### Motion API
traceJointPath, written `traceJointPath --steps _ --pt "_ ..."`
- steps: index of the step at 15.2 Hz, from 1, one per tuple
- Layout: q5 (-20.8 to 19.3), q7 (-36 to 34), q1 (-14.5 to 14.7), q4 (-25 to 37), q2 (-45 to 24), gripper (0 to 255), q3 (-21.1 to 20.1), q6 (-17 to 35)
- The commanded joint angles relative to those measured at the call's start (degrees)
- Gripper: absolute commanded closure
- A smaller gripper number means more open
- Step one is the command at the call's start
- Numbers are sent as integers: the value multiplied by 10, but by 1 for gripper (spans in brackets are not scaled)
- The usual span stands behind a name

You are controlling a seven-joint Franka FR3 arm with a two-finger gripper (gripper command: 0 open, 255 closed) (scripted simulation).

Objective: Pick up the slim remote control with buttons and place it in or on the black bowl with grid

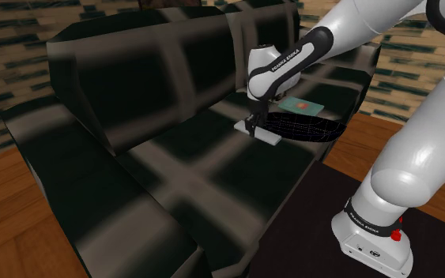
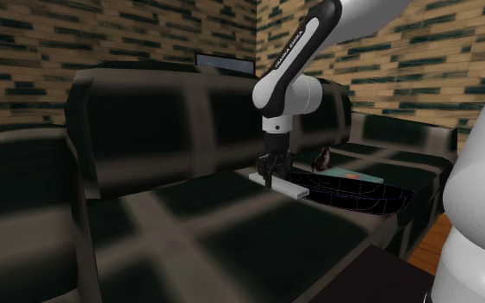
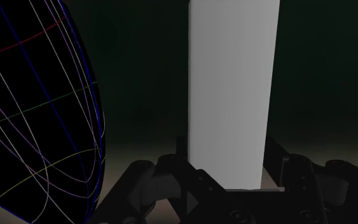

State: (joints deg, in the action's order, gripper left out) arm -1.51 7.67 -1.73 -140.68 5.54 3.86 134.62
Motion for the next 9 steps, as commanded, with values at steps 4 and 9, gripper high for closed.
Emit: traceJointPath --steps 4,9 --pt "-1 -2 0 14 28 255 -1 -42" --pt "-2 -2 0 33 50 255 -2 -83"
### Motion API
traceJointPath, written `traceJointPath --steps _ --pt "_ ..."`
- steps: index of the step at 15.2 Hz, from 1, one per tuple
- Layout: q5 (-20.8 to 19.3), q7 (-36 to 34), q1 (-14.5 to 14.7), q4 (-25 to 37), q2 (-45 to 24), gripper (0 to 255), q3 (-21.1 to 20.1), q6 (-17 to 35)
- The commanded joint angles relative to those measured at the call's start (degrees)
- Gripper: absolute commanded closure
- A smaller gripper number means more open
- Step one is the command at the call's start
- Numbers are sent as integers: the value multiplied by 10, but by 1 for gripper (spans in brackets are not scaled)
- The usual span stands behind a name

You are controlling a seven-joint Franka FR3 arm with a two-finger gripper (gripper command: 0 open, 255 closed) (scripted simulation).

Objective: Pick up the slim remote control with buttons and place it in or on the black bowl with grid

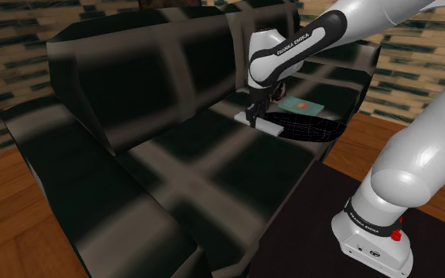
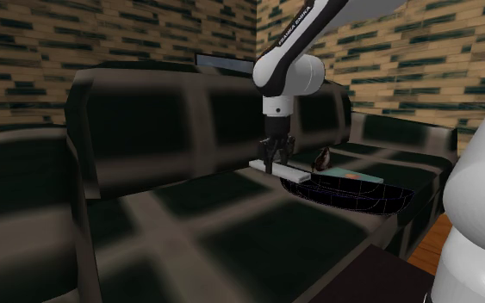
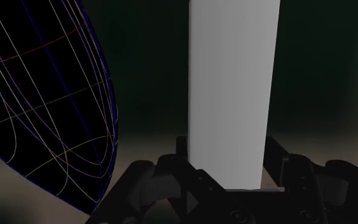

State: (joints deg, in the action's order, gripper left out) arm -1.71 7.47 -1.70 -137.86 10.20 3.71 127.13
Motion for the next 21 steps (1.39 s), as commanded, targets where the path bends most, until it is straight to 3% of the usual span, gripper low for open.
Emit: traceJointPath --steps 1,5,13,21 --pt "0 0 0 9 8 255 0 -16" --pt "0 0 0 25 21 255 -1 -46" --pt "-18 115 -52 39 13 255 72 -49" --pt "-18 235 -100 96 -34 255 143 -55"
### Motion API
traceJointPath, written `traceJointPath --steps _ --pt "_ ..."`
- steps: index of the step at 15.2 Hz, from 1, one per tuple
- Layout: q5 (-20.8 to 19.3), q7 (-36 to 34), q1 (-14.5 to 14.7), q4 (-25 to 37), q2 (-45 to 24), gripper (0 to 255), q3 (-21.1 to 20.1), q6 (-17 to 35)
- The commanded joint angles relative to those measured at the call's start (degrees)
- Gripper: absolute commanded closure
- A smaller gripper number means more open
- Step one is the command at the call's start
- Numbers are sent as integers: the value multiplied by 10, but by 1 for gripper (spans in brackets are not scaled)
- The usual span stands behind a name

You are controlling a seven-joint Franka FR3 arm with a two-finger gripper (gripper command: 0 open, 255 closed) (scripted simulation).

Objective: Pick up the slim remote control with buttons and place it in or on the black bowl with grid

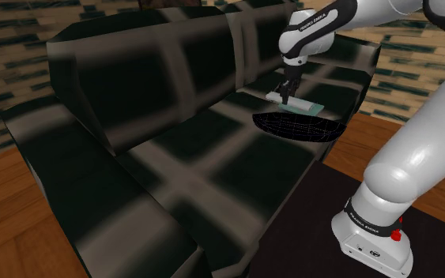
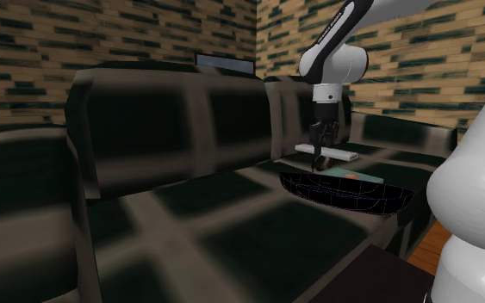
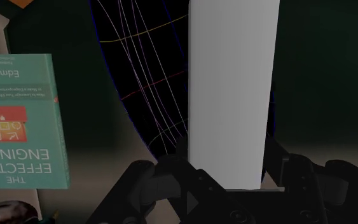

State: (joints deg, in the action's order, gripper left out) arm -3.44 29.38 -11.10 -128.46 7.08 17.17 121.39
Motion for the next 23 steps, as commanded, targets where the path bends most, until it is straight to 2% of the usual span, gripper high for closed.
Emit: traceJointPath --steps 1,15,23 --pt "2 34 -13 14 -14 255 18 1" --pt "24 49 -14 -39 -73 255 22 110" --pt "24 50 -14 -39 -75 255 22 112"
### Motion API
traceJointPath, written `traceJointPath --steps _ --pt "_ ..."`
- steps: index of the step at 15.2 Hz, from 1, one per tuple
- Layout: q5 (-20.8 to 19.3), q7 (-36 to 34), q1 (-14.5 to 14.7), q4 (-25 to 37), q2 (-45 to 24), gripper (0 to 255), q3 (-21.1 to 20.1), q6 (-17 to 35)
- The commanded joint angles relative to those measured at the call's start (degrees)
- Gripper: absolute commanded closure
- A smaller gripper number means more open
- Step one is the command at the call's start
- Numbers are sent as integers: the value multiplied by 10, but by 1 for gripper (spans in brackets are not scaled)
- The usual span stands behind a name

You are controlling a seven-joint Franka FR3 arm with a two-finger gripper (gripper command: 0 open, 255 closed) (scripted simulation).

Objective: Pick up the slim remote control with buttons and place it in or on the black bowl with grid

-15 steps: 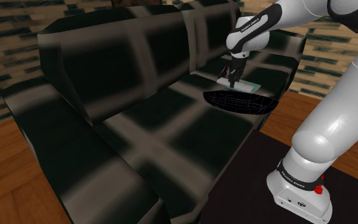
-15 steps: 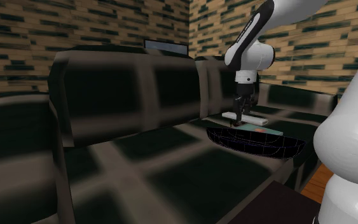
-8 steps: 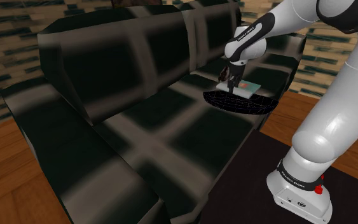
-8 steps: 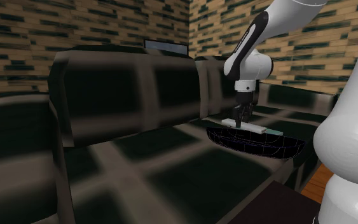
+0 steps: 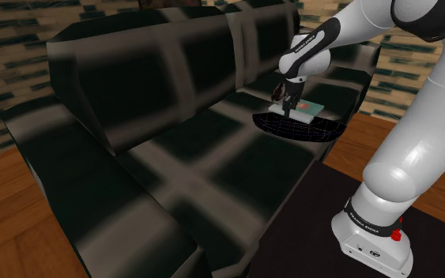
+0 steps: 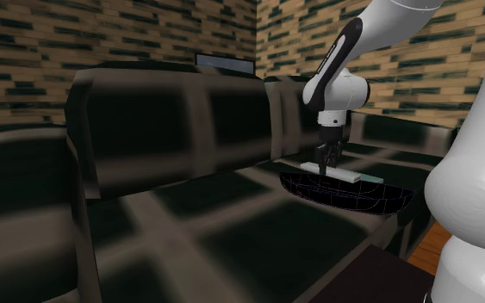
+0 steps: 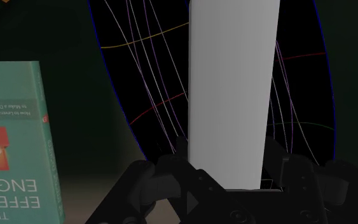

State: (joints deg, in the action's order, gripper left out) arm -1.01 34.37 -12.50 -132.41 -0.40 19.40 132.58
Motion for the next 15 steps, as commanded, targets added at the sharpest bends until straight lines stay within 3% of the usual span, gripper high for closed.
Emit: traceJointPath --steps 1,6,10,15 --pt "0 0 0 0 0 0 0 0" --pt "0 0 0 0 0 0 0 0" --pt "-16 -12 1 33 43 0 -2 -74" --pt "-16 -12 1 33 43 0 -2 -74"
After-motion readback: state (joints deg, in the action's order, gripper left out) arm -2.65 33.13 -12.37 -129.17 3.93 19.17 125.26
